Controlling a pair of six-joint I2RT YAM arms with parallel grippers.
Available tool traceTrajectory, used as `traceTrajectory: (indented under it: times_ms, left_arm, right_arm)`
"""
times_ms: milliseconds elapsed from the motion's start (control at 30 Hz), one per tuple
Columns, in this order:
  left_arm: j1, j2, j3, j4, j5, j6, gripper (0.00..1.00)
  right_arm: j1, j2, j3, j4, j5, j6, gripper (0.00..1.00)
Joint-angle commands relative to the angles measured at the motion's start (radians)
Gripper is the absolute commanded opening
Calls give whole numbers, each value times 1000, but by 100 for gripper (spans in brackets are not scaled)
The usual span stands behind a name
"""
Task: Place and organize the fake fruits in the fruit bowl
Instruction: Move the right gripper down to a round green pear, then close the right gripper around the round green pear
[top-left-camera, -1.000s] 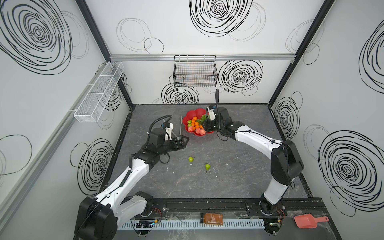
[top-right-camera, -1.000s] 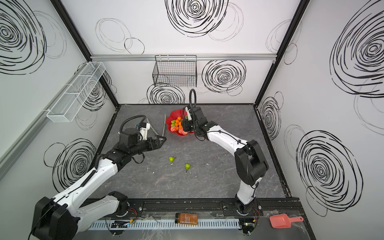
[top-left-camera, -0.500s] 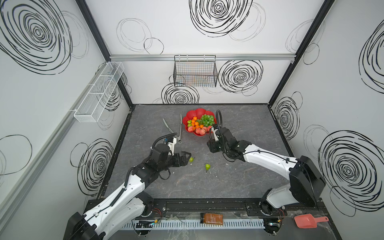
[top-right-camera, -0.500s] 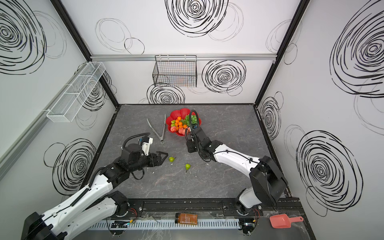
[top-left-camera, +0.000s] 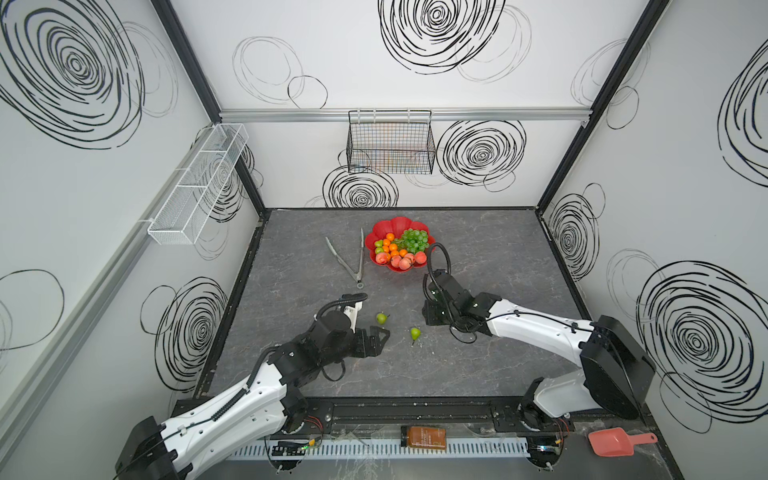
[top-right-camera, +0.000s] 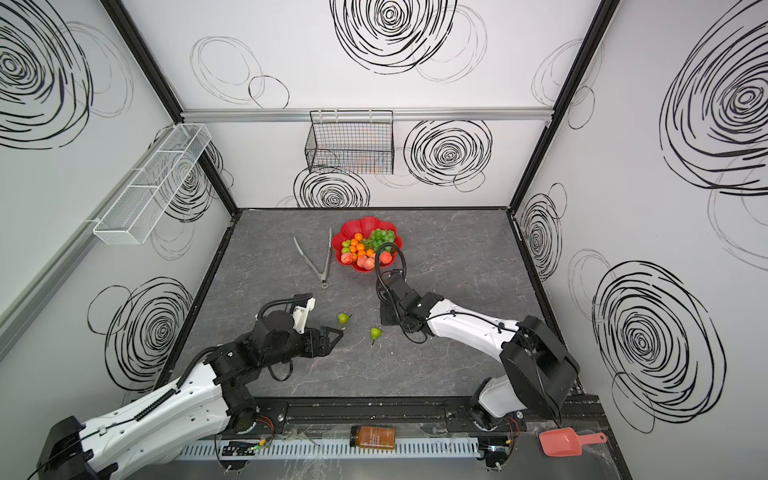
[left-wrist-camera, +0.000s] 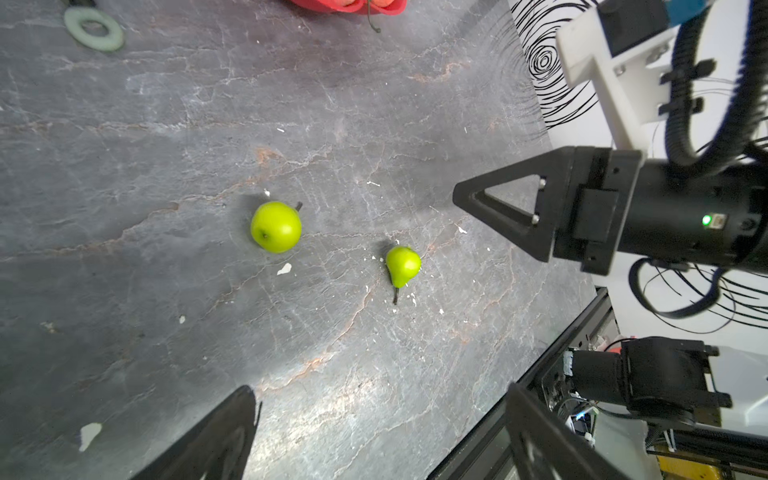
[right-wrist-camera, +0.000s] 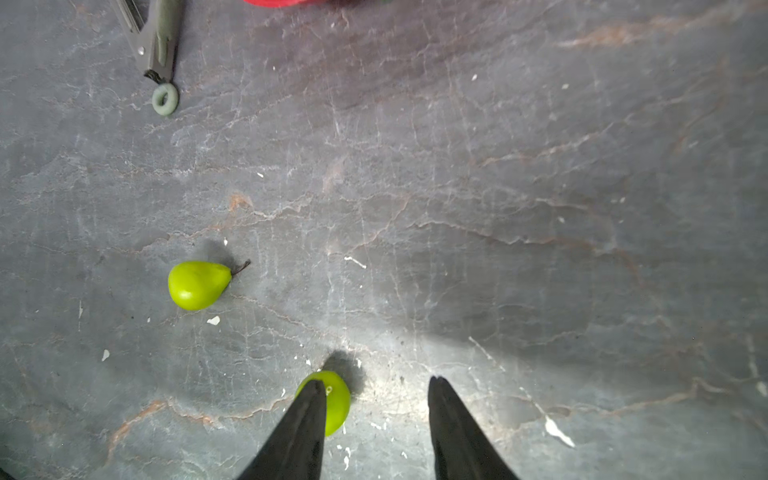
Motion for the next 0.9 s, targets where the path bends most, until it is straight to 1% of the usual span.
traceTrajectory:
  times_ms: [0, 200, 433, 567, 700, 867]
  left_arm:
    - [-2, -11, -19, 52, -39, -36, 96]
    - [-3, -28, -32, 60, -42, -52, 96]
    - [0, -52, -46, 44, -42, -51, 96]
    - [0, -57, -51, 49, -37, -53, 96]
    - [-1, -49, -51, 51, -38, -49, 96]
    - [1, -42, -41, 61, -33, -49, 96]
  right_arm:
    - [28, 42, 33, -38, 14, 82, 45]
    - [68, 124, 83, -61, 0, 107, 45]
    - [102, 161, 90, -31, -31, 131, 46]
    - [118, 194, 109, -68, -18, 143, 47]
    - [125, 228, 126, -84, -31, 142, 48]
    - [132, 277, 169, -129, -11, 131, 47]
